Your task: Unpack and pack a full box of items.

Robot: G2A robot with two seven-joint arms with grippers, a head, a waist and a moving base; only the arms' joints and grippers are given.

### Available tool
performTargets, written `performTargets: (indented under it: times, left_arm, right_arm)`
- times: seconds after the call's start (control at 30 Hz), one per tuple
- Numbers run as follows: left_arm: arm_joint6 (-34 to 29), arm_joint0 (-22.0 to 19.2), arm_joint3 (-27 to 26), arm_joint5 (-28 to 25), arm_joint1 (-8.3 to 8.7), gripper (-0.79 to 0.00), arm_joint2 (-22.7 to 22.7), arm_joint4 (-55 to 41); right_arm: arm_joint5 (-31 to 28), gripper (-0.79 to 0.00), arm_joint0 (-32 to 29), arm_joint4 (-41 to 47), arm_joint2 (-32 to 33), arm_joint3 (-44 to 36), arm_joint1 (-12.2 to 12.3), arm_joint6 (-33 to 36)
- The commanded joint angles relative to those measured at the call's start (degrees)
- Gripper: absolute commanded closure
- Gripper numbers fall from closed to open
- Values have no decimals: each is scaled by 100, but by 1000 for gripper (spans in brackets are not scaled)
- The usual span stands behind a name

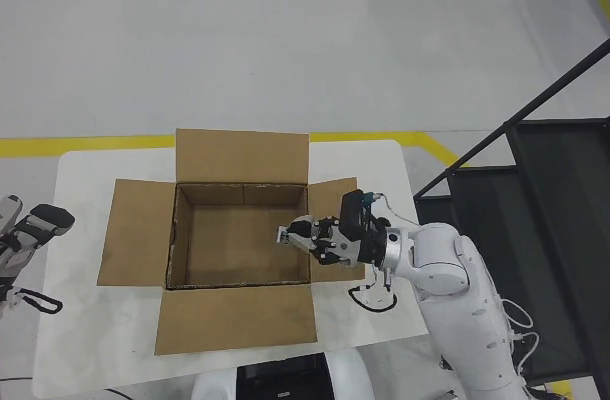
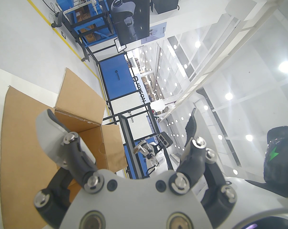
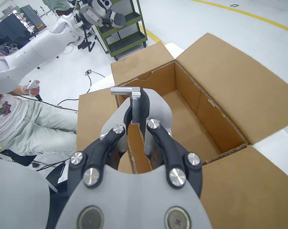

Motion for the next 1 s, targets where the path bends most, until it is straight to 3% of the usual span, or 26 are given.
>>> performTargets:
  times: [0.0,0.2,0.5,0.7,0.97]
  left_arm:
    - [0,0,0,0,0,-785,0,0]
    - [0,0,0,0,0,-785,0,0]
    - [0,0,0,0,0,-785,0,0]
    - [0,0,0,0,0,-785,0,0]
    - [0,0,0,0,0,-785,0,0]
  right_arm:
    - [-134,0,-206,437,422,-168,86,175]
    - [-452,0,-970,1372,1670,-315,320,496]
    - [-312,0,-2125,1407,2893,40,459,229]
    - [2,0,-2411,493,2936,222,479,98]
    - [578,0,-2183,-1174,2312,602,492,-139]
